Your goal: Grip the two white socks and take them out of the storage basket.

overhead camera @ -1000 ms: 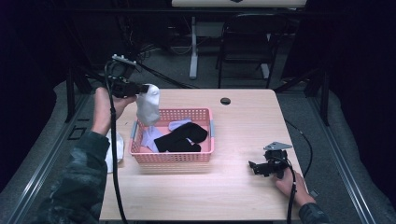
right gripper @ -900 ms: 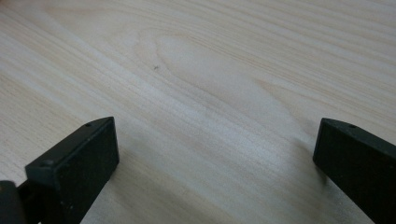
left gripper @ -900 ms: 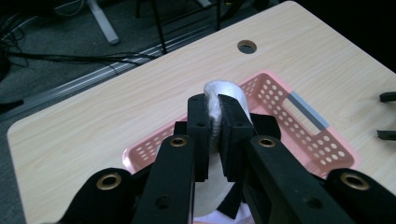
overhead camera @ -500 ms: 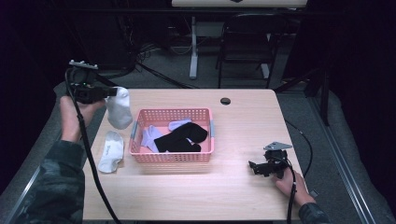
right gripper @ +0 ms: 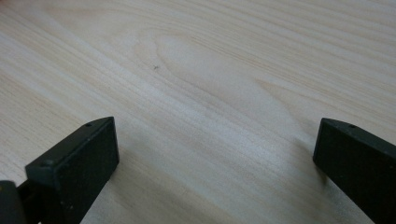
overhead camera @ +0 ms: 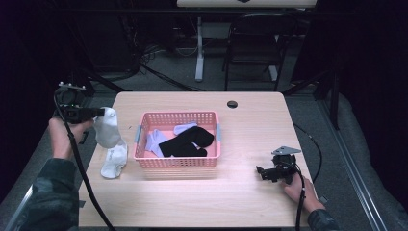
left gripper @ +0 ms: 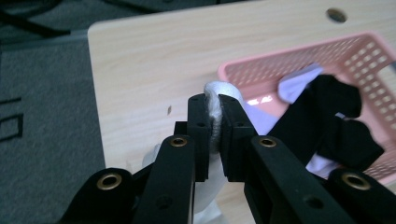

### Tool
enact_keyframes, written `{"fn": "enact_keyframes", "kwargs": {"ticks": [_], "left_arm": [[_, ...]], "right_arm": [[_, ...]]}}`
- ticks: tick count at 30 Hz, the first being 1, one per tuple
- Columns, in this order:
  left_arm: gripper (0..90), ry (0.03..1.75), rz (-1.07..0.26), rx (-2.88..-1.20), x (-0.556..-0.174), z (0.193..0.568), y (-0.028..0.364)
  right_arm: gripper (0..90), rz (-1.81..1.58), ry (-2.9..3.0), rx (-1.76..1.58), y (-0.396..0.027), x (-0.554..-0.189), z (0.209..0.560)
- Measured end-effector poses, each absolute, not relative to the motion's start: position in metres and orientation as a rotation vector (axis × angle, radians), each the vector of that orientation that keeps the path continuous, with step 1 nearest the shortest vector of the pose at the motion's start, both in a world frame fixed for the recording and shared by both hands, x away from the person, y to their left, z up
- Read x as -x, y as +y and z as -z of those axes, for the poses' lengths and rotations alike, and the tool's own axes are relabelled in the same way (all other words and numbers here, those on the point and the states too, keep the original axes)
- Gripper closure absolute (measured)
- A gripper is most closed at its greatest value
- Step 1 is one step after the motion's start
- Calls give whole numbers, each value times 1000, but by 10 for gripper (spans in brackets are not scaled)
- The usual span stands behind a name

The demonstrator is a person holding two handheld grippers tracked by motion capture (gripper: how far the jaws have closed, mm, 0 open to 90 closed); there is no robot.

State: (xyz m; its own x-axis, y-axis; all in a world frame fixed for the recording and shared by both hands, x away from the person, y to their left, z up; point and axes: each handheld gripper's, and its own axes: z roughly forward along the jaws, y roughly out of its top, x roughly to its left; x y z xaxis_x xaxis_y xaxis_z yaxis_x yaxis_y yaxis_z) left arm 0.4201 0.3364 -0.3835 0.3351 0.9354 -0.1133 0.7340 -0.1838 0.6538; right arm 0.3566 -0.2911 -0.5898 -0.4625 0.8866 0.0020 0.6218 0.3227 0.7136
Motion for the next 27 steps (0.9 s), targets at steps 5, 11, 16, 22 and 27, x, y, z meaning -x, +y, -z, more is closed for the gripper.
{"fn": "enact_keyframes", "kwargs": {"ticks": [5,11,16,22,27], "left_arm": [[839,1531,-377,-1979,-423,415,342],[837,1574,-319,-1988,-431,448,345],[830,1621,-280,-2008,-437,471,343],[757,1641,-243,-2003,-443,489,342],[388,1675,-265,-1953,-436,497,346]], "right_arm": [[0,-926,2204,-1338,-291,-357,590],[0,-925,2202,-1341,-291,-356,590],[0,-924,2201,-1342,-291,-356,590],[0,-925,2200,-1342,-291,-356,590],[0,-925,2201,-1342,-291,-356,590]]}}
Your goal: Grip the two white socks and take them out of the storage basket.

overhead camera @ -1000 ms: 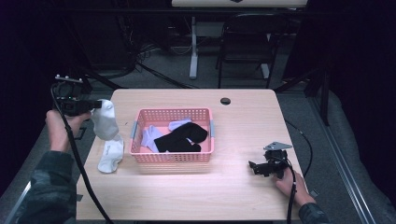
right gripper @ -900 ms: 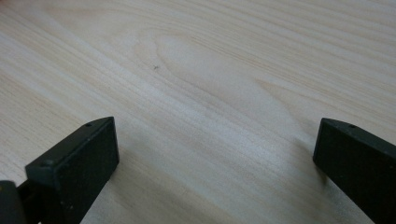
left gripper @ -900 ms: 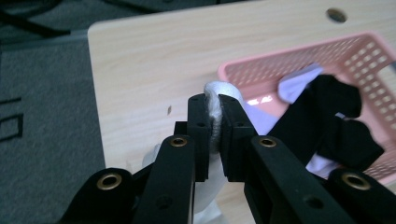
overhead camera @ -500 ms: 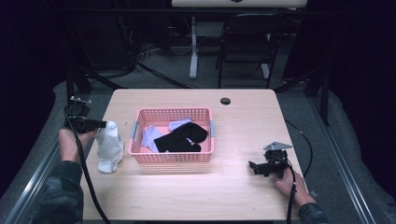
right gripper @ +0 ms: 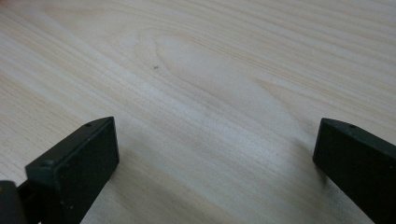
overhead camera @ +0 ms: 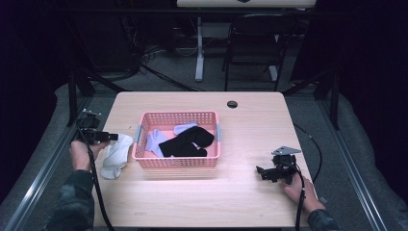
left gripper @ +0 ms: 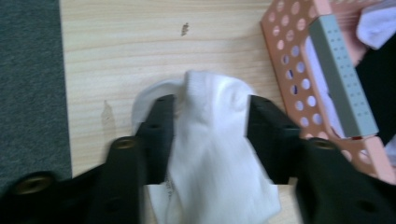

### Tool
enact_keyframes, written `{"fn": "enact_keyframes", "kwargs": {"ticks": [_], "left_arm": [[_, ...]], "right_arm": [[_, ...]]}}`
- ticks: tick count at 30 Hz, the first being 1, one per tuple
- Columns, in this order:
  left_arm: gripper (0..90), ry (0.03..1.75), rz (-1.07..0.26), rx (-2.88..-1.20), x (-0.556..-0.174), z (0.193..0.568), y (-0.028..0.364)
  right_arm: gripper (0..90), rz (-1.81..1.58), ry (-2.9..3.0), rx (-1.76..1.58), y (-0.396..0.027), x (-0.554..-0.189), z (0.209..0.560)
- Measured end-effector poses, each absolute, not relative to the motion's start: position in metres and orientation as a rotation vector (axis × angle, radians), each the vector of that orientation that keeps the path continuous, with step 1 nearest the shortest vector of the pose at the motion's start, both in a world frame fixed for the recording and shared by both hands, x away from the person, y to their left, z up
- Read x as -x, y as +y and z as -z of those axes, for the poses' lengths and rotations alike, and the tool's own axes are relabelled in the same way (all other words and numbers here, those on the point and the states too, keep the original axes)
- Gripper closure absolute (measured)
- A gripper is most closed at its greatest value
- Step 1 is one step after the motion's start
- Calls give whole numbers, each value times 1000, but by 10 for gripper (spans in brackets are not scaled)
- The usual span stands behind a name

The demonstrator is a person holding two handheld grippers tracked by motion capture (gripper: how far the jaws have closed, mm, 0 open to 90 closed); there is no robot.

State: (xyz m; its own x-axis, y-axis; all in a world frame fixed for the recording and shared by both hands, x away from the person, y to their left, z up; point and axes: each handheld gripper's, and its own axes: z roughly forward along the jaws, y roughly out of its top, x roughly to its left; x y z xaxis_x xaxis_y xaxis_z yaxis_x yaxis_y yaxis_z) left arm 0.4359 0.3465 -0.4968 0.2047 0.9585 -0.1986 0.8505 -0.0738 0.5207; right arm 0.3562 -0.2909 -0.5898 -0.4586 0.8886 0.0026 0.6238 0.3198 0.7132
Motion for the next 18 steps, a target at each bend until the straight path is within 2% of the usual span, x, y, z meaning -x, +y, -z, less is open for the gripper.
{"fn": "enact_keyframes", "kwargs": {"ticks": [1,6,10,18], "left_arm": [[388,1684,-274,-1945,-432,497,347],[233,1680,-307,-1912,-412,496,350],[171,1660,-333,-1916,-394,492,352],[147,1622,-367,-1921,-367,492,347]], "right_arm": [[0,-924,2201,-1342,-291,-356,590],[0,-924,2201,-1343,-291,-356,590],[0,-925,2200,-1342,-291,-356,590],[0,-925,2200,-1343,-291,-356,590]]}}
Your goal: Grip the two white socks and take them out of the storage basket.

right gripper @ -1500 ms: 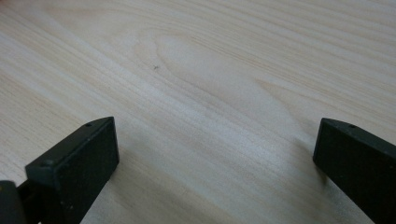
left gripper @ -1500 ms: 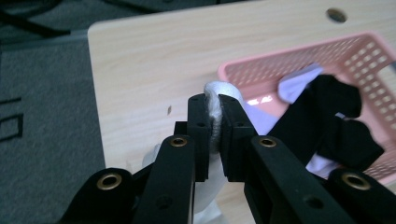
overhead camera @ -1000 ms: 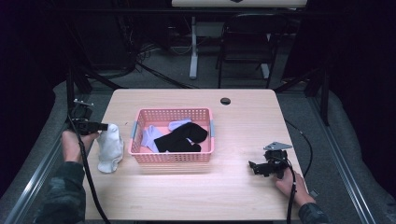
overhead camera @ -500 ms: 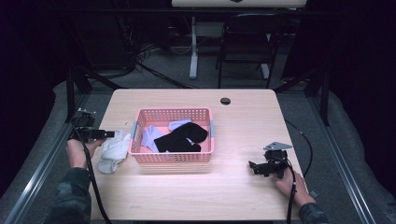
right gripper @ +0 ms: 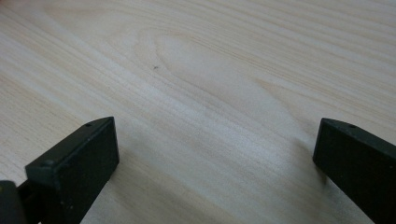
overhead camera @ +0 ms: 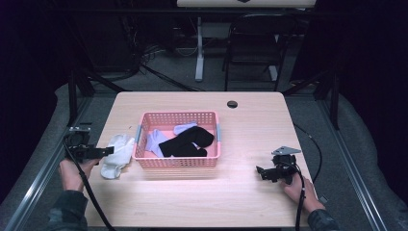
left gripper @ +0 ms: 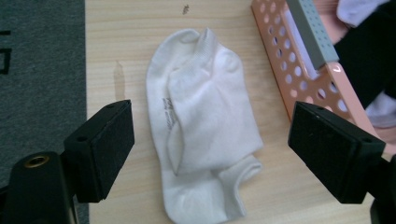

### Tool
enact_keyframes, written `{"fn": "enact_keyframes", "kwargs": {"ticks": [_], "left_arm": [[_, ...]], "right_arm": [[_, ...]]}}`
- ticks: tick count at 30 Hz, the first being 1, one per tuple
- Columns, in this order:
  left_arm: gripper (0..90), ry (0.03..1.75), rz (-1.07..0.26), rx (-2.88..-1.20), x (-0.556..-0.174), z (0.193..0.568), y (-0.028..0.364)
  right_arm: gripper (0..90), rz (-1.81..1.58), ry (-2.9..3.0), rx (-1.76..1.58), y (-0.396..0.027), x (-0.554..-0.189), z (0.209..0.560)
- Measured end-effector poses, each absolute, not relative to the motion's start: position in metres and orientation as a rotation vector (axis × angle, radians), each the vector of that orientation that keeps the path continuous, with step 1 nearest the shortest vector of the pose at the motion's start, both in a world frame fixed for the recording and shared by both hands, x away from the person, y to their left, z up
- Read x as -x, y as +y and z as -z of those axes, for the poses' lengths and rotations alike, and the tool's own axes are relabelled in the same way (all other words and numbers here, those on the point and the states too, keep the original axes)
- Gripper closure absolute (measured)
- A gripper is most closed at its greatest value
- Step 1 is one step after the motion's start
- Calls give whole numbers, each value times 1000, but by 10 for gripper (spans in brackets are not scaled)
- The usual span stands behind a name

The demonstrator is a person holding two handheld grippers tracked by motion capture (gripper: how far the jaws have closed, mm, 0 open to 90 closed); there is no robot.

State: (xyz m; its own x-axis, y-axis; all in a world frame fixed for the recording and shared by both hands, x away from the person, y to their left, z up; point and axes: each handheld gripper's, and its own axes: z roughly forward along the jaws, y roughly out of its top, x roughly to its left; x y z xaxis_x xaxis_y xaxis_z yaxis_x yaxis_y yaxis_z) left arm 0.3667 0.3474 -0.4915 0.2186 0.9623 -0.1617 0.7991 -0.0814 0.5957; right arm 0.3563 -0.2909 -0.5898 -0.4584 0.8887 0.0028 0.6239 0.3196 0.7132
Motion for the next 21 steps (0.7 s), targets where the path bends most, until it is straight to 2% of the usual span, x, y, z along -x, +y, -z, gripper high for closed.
{"fn": "enact_keyframes", "kwargs": {"ticks": [11,18,21], "left_arm": [[95,1624,-362,-1946,-340,509,339],[93,1624,-341,-1949,-324,521,339],[39,1602,-363,-1955,-318,526,337]], "right_arm": [[0,-924,2201,-1343,-291,-356,590],[0,-925,2201,-1342,-291,-356,590],[0,-925,2201,-1342,-291,-356,590]]}}
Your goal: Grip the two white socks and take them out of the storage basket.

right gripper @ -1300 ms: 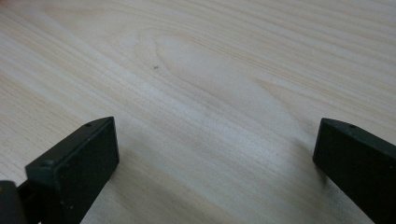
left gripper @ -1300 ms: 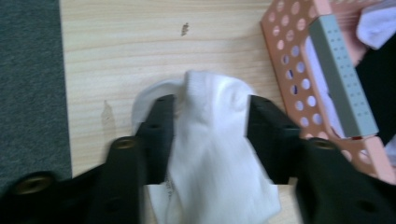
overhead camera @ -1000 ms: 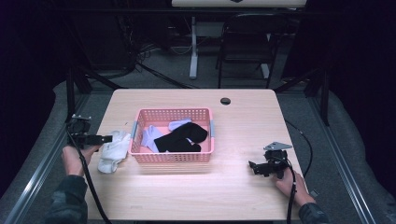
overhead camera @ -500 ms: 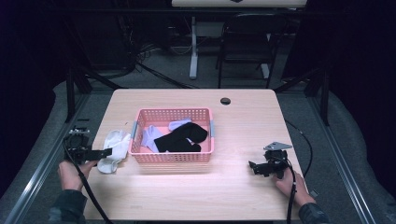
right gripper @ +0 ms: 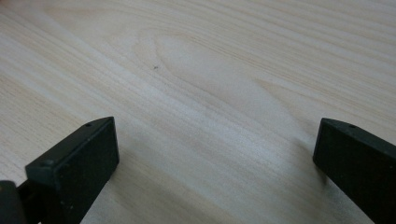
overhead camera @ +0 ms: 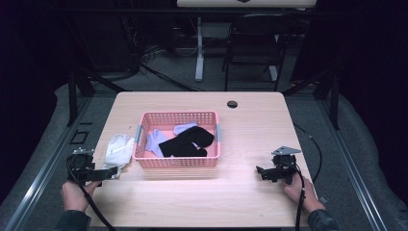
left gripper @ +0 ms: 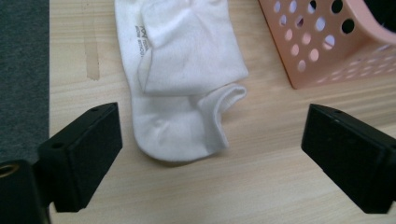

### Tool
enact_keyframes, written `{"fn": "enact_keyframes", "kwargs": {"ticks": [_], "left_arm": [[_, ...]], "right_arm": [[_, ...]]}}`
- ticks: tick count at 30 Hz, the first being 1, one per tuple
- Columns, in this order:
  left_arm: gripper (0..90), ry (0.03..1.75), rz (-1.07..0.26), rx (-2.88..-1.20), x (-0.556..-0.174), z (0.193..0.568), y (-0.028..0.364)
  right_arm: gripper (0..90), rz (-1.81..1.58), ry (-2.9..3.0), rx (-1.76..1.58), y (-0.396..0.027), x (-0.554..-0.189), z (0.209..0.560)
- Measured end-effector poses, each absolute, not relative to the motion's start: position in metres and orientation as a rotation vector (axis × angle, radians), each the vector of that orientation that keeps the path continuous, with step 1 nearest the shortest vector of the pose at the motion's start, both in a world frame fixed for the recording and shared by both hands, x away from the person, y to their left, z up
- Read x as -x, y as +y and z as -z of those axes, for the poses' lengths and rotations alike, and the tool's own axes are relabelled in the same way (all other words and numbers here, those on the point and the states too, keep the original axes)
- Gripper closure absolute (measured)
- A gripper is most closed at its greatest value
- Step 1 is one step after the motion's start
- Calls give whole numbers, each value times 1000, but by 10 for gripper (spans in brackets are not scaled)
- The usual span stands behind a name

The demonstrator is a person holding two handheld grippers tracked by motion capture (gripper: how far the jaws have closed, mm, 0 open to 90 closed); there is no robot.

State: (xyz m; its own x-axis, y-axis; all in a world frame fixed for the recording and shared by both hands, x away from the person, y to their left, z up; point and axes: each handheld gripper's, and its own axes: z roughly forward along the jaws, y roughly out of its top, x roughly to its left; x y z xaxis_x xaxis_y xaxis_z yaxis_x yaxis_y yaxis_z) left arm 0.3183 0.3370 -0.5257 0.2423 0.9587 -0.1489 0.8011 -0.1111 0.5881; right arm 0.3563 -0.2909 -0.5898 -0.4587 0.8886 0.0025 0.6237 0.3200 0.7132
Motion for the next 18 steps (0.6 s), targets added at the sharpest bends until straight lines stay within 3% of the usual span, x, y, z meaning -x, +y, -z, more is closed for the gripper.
{"fn": "enact_keyframes", "kwargs": {"ticks": [18], "left_arm": [[1,1623,-279,-2013,-320,546,335]], "right_arm": [[0,-928,2207,-1334,-291,-357,590]]}}
